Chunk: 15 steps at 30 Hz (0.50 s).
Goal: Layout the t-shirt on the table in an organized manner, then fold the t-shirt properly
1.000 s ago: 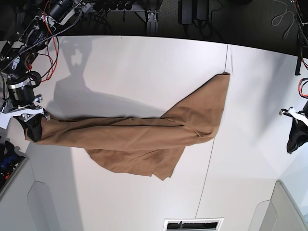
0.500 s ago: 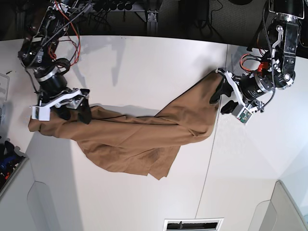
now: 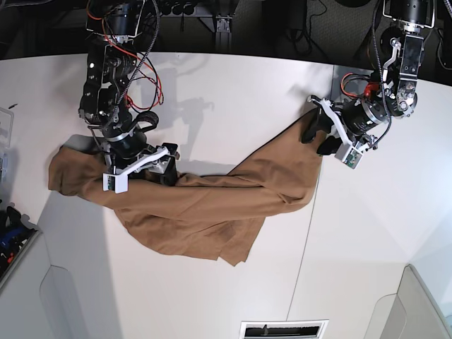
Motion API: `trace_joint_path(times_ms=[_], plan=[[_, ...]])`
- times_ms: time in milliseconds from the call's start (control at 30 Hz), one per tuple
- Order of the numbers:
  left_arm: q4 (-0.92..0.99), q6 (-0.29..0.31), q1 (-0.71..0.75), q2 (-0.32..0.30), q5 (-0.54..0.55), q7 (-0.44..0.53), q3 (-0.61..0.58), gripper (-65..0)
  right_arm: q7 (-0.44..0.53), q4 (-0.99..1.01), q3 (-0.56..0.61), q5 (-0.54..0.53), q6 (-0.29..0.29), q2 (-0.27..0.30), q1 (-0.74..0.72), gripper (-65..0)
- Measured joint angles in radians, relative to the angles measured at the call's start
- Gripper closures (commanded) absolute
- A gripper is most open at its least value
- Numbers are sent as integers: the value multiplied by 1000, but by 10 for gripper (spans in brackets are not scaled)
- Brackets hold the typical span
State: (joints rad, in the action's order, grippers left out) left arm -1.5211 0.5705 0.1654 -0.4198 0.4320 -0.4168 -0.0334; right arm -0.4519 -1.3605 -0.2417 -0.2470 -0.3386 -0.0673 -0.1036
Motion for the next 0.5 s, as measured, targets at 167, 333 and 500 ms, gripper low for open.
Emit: trace_joint_path(times_ms=[167,333,500], plan=[[5,-5,-5,2,-47,4,2,0,-14,39,0,66,46,-19,-53,-178],[5,-89,-8,4,-75,29,1,0,-13,43,0,76,31,-18,-52,0],[-4,-167,-23,4,-119,20,62,0,-103,-67,0,83,-73,-16,-29,0]])
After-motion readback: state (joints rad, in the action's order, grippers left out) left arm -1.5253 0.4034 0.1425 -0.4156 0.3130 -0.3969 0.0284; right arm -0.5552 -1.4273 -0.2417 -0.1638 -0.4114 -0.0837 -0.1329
